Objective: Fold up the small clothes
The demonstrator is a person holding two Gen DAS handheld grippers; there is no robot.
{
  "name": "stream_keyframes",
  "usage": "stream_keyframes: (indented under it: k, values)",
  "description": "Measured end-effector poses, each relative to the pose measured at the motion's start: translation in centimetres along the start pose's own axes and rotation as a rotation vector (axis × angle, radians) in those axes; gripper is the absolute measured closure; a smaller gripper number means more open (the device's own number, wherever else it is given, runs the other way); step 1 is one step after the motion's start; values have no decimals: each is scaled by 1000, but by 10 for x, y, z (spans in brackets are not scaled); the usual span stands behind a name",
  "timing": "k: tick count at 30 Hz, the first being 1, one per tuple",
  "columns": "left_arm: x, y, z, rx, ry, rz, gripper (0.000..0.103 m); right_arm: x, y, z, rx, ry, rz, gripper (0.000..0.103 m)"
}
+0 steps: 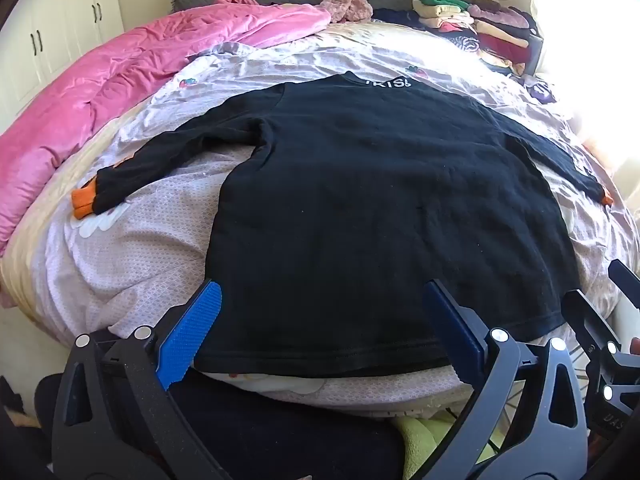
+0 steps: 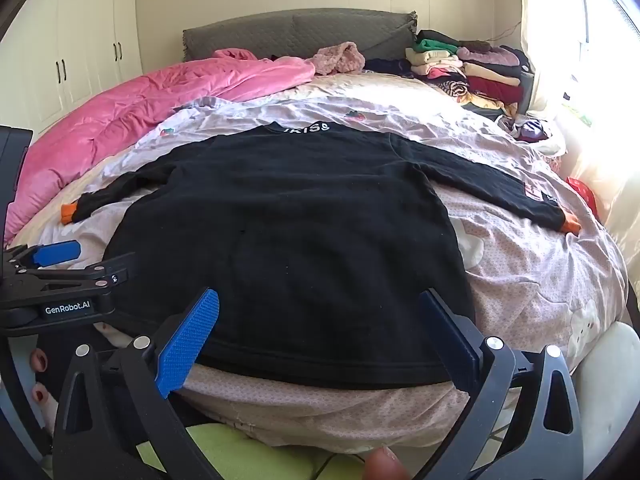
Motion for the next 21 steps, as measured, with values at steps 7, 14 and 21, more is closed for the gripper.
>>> stream_keyframes:
  k: [7, 14, 21]
  values:
    - [0, 0, 0, 8, 11, -3, 9, 2, -1, -2, -2, -10, 4, 4]
    - [7, -3, 4, 8, 4, 2, 9, 6, -2, -4, 5, -8, 14, 4]
    - [6, -6, 4, 7, 4, 2, 9, 5, -2, -4, 12, -2, 13, 4]
Point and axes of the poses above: each gripper's, at about its wrist camera, not at the fingertips, and x roughly against the way its jaws point, z to its right, y to its underside, the point moved 8 cm from there along -x, roughly the way its jaws point, and after that the axes turned 1 degree about z, right-handed, at the moved point
